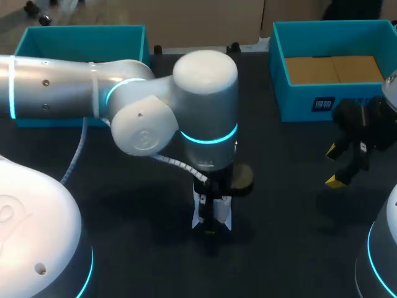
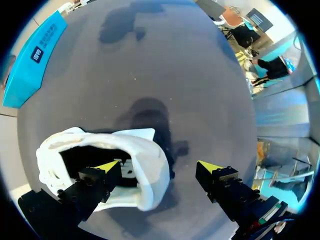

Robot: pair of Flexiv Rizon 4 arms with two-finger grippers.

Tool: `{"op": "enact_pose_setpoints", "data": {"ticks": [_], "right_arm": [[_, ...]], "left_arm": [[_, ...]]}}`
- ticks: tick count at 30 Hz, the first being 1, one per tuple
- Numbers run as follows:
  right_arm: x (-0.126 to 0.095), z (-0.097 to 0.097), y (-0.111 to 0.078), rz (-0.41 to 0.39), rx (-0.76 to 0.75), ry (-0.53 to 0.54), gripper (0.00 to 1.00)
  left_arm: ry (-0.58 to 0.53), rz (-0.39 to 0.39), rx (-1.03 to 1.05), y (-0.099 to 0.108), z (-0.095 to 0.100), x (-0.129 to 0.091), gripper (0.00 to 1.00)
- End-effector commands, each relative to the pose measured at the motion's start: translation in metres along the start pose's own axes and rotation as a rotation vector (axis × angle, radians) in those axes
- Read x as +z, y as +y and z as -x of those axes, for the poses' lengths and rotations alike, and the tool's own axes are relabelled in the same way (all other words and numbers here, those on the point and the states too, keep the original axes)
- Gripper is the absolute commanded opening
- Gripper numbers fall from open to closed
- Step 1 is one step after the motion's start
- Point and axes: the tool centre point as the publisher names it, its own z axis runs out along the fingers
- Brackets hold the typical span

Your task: Take the shoe out of the shoebox, open the shoe tongue, remove and reinsert the insole, then place the shoe into the shoebox

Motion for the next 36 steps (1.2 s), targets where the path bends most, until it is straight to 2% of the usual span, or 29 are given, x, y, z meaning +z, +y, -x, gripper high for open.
{"op": "enact_pose_setpoints", "data": {"ticks": [1, 14, 16, 17, 19, 22, 26, 36], "right_arm": [[0.001, -0.001, 0.000, -0.002, 0.000, -0.002, 1.00], [0.001, -0.001, 0.000, -0.002, 0.000, -0.002, 1.00], [0.001, -0.001, 0.000, -0.002, 0.000, -0.002, 1.00], [0.001, -0.001, 0.000, -0.002, 0.000, -0.002, 1.00], [0.001, -0.001, 0.000, -0.002, 0.000, -0.002, 1.00], [0.001, -0.001, 0.000, -0.002, 0.000, -0.002, 1.00], [0.001, -0.001, 0.000, -0.002, 0.000, -0.002, 1.00], [0.001, -0.001, 0.000, -0.002, 0.000, -0.002, 1.00]], "left_arm": [[-0.006, -0.013, -0.010, -0.006, -0.002, 0.009, 1.00], [0.017, 0.008, -0.050, -0.002, 0.001, 0.027, 1.00], [0.014, 0.010, -0.056, -0.002, 0.001, 0.029, 0.94], [0.013, 0.011, -0.056, -0.002, 0.001, 0.030, 0.84], [0.010, 0.020, -0.061, -0.002, 0.000, 0.031, 0.47], [0.005, 0.034, -0.064, -0.001, 0.001, 0.034, 0.00], [0.008, 0.053, -0.054, -0.001, 0.002, 0.034, 0.00], [0.009, 0.026, -0.057, 0.004, 0.010, 0.010, 0.00]]}}
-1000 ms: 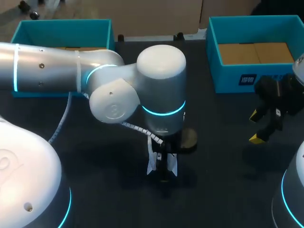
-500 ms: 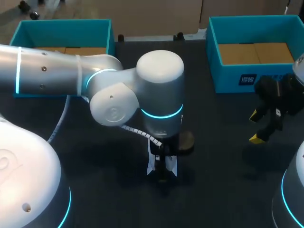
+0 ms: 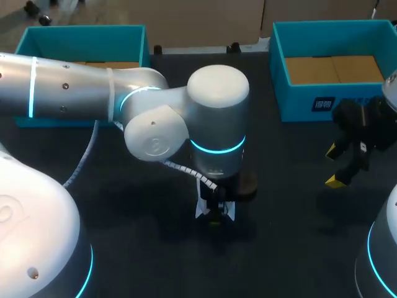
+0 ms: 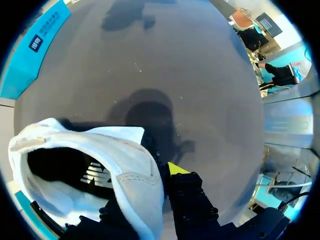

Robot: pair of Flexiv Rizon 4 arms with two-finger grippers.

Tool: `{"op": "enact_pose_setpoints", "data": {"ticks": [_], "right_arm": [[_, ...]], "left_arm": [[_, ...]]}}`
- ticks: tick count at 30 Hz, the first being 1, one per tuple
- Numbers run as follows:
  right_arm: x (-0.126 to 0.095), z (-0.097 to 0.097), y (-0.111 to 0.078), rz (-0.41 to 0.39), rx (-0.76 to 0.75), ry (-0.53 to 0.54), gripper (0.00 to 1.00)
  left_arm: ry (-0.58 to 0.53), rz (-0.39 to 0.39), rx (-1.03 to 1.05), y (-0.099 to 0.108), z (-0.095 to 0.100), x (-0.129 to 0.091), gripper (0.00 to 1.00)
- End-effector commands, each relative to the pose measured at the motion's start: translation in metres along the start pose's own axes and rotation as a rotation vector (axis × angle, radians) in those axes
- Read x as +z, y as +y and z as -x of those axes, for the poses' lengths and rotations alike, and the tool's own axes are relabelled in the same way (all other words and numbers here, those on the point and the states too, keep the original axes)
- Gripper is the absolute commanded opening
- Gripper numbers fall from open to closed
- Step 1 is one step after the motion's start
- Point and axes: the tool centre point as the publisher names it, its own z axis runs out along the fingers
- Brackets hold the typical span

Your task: Take the shoe out of the shoebox, open the shoe tongue, remove and reinsert the insole, then place the shoe into the shoebox

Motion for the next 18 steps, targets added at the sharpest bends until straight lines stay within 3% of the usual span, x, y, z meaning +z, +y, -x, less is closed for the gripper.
{"op": "enact_pose_setpoints", "data": {"ticks": [1, 11, 18], "right_arm": [[0.001, -0.001, 0.000, -0.002, 0.000, -0.002, 1.00], [0.001, -0.001, 0.000, -0.002, 0.000, -0.002, 1.00], [0.001, -0.001, 0.000, -0.002, 0.000, -0.002, 1.00]], "left_arm": [[0.002, -0.008, 0.003, 0.007, 0.006, -0.016, 0.00], [-0.015, -0.074, 0.000, 0.023, 0.044, -0.089, 0.00], [-0.051, -0.040, -0.026, 0.038, 0.065, -0.129, 0.00]]}}
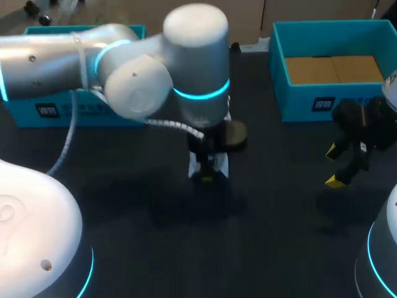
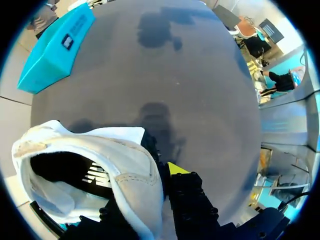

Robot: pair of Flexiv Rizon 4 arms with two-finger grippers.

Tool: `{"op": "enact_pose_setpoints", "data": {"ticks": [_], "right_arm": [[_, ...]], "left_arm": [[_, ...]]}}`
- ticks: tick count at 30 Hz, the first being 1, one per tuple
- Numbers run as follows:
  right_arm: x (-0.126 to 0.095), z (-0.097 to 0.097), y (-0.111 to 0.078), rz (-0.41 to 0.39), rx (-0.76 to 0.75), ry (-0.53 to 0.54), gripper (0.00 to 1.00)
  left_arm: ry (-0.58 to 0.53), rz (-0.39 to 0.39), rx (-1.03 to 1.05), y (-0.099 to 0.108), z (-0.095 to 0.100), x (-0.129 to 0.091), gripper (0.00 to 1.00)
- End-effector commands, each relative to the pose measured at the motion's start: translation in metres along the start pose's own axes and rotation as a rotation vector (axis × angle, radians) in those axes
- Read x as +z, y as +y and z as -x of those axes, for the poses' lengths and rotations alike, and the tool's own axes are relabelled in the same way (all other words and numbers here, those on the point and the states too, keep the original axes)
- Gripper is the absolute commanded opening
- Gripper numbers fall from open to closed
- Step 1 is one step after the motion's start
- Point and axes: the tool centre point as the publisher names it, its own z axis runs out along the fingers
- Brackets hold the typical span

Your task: Take the shoe out of the shoebox, open the shoe tongue, remove and reinsert the insole, then place the shoe into the shoebox

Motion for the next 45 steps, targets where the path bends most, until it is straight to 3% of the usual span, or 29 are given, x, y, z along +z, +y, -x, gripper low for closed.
{"op": "enact_pose_setpoints", "data": {"ticks": [1, 6, 9, 28, 31, 36, 39, 45], "right_arm": [[0.001, -0.001, 0.000, -0.002, 0.000, -0.002, 1.00], [0.001, -0.001, 0.000, -0.002, 0.000, -0.002, 1.00], [0.001, -0.001, 0.000, -0.002, 0.000, -0.002, 1.00], [0.001, -0.001, 0.000, -0.002, 0.000, -0.002, 1.00], [0.001, -0.001, 0.000, -0.002, 0.000, -0.002, 1.00], [0.001, -0.001, 0.000, -0.002, 0.000, -0.002, 1.00], [0.001, -0.001, 0.000, -0.002, 0.000, -0.002, 1.00], [0.001, -0.001, 0.000, -0.002, 0.000, -0.002, 1.00]], "left_arm": [[0.006, 0.003, 0.007, 0.014, 0.004, -0.049, 0.00], [0.081, 0.044, 0.060, 0.028, 0.022, -0.088, 0.00], [0.126, 0.040, 0.069, 0.043, 0.045, -0.125, 0.00], [0.126, 0.040, 0.069, 0.043, 0.045, -0.125, 0.00], [0.148, -0.036, 0.090, 0.057, 0.069, -0.142, 0.00], [0.113, -0.076, 0.089, 0.080, 0.113, -0.177, 0.00], [0.100, -0.082, 0.087, 0.095, 0.137, -0.192, 0.00], [0.051, -0.023, 0.057, 0.122, 0.181, -0.204, 0.00]]}}
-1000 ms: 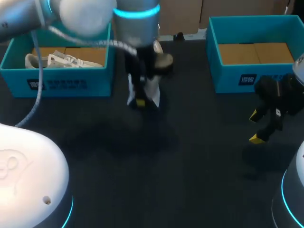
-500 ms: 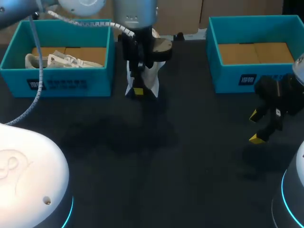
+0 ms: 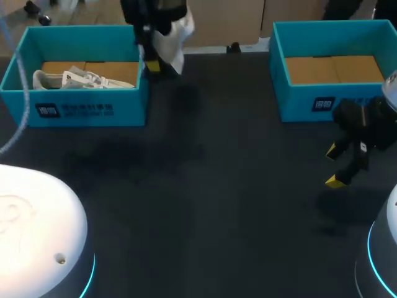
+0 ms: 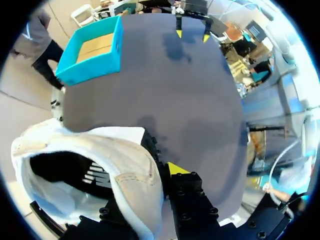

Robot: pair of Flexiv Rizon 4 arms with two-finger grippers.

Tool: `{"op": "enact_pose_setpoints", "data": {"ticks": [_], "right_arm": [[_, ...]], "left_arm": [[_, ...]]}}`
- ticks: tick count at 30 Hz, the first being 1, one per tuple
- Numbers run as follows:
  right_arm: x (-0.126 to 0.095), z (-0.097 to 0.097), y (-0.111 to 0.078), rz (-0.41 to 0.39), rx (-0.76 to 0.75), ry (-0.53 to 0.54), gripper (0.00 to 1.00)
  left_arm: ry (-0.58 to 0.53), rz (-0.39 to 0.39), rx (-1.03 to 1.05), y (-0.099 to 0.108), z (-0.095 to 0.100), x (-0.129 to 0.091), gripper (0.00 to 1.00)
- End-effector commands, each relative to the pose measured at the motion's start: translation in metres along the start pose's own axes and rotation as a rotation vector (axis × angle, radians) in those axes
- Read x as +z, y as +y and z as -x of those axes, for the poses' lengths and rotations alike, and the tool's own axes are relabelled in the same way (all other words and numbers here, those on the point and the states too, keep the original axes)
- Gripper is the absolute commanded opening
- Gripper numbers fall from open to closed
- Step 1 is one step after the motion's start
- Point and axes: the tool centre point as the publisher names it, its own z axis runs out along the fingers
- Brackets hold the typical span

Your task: Take the shoe out of the shoebox, open the shoe tongue, remove and reinsert the insole, then place the shoe into the shoebox

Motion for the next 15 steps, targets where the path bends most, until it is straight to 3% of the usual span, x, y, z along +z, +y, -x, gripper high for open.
{"op": "enact_pose_setpoints", "data": {"ticks": [1, 4, 9, 15], "right_arm": [[0.001, -0.001, 0.000, -0.002, 0.000, -0.002, 1.00], [0.001, -0.001, 0.000, -0.002, 0.000, -0.002, 1.00], [0.001, -0.001, 0.000, -0.002, 0.000, -0.002, 1.00], [0.001, -0.001, 0.000, -0.002, 0.000, -0.002, 1.00]], "left_arm": [[-0.001, 0.015, -0.037, 0.018, 0.027, -0.019, 0.00], [-0.037, 0.026, -0.039, 0.034, 0.039, -0.027, 0.00], [-0.088, -0.032, -0.036, 0.091, 0.082, -0.051, 0.00], [-0.088, -0.032, -0.036, 0.091, 0.082, -0.051, 0.00]]}}
